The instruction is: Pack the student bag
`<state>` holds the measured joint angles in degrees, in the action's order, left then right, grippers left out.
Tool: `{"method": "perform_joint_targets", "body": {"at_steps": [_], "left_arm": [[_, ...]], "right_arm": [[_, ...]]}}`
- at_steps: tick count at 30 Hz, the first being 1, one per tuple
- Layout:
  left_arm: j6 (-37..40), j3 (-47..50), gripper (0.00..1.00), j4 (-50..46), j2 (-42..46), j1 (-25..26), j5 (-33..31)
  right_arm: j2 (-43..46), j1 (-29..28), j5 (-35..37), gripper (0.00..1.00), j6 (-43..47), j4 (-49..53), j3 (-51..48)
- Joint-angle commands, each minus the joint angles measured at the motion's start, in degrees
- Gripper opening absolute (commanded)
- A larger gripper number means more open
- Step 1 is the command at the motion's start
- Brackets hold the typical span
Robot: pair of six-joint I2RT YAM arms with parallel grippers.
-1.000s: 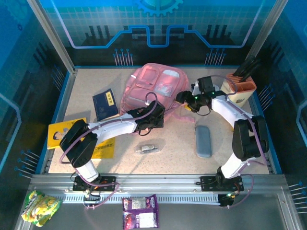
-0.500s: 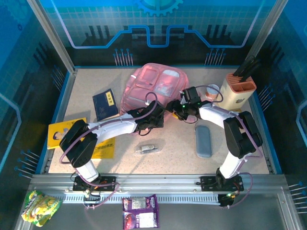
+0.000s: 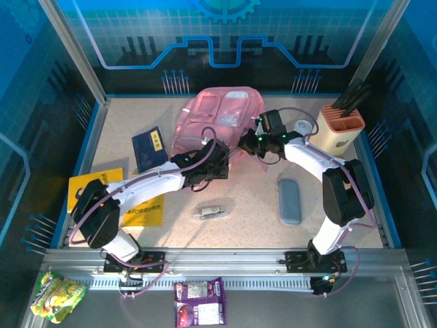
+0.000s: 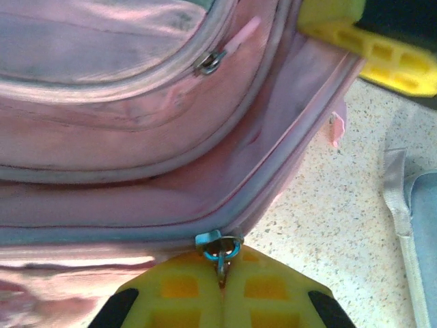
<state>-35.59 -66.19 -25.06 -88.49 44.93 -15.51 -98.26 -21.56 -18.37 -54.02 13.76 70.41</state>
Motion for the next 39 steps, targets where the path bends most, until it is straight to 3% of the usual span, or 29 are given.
{"method": "perform_joint_targets", "body": {"at_steps": [1,10,19,24,28,33,39], "left_arm": [[2.6,-0.1,0.00,-12.1,5.5,-0.8,-4.4],[2.5,9.9,0.00,-12.5,15.2,-5.2,0.1],[3.6,11.3,0.00,-6.6,14.5,-6.2,9.3],[0.6,9.6,0.00,-0.7,10.8,-6.1,10.9],[-0.4,7.9,0.00,0.1,8.3,-6.2,9.8],[-0.3,7.4,0.00,0.4,7.7,-5.4,9.4],[-0.8,8.0,0.00,2.0,7.7,-4.6,8.9]], "right_arm": [[2.5,4.1,2.5,0.00,3.0,0.1,4.5],[-1.0,8.4,-3.5,0.00,5.2,2.7,10.7],[-7.0,9.5,-5.2,0.01,7.6,6.5,14.5],[-9.4,9.3,-6.4,0.28,9.6,8.9,14.8],[-4.8,9.5,-3.7,0.53,11.3,10.2,10.4],[3.6,8.5,-2.9,0.68,11.5,10.2,1.7],[8.3,2.1,-3.0,0.80,5.1,5.4,-8.9]]}}
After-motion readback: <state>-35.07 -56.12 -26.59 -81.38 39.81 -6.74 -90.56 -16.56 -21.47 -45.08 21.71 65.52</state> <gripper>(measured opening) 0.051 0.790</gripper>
